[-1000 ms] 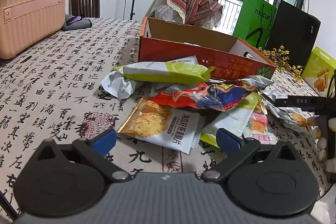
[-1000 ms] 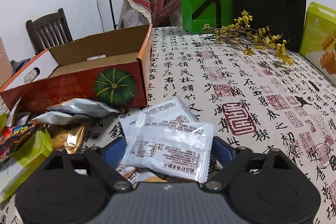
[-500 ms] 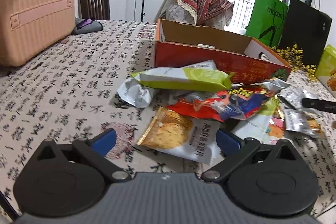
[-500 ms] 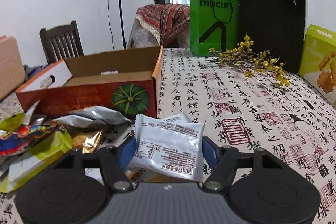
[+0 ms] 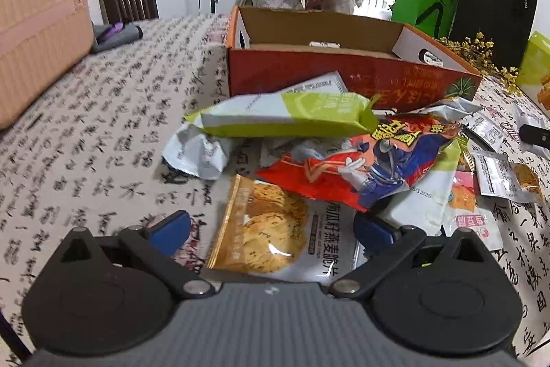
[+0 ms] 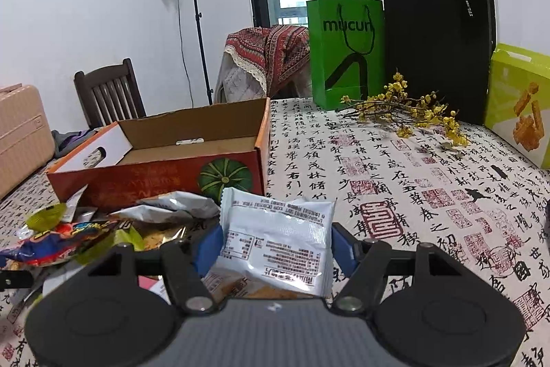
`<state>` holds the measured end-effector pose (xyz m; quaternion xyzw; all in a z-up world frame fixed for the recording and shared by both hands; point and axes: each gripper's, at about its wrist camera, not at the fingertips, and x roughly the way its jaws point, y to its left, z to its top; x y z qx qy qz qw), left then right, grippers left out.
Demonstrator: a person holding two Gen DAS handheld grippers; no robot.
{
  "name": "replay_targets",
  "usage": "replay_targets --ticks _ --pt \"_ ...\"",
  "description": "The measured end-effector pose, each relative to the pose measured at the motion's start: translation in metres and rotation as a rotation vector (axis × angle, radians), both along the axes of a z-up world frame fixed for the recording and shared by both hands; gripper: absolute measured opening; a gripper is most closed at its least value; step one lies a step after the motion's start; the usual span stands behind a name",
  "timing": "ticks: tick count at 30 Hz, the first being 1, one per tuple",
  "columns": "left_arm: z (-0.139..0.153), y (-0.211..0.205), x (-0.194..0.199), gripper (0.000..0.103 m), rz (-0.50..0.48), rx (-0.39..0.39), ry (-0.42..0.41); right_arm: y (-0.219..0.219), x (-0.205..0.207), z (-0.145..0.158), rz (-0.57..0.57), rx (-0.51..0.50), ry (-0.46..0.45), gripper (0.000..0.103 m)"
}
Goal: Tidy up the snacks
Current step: 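Lift the white sachet with the right gripper while the left gripper grasps the cracker packet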
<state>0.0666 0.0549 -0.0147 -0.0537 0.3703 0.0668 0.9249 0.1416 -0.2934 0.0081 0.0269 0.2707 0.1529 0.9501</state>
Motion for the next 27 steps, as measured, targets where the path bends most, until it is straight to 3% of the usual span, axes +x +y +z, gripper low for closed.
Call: replay_targets --ticks 6,14,19,27 --pt "-0.002 0.002 -0.001 0.103 -0.001 -0.064 -0.003 0.002 -0.003 0.0 0.008 0.001 0.001 0.067" --pt "-0.003 0.004 -0.001 0.102 0.011 -0.081 -0.017 0.006 -0.008 -0.001 0.024 0.01 0.003 0.067" --pt "-0.001 0.008 -0.007 0.081 0.025 -0.07 -0.034 0.008 -0.013 0.0 0.029 0.013 -0.002 0.067" --pt "0.002 0.005 -0.023 0.077 0.023 -0.035 -0.063 0.013 -0.019 0.003 0.049 0.011 -0.007 0.067"
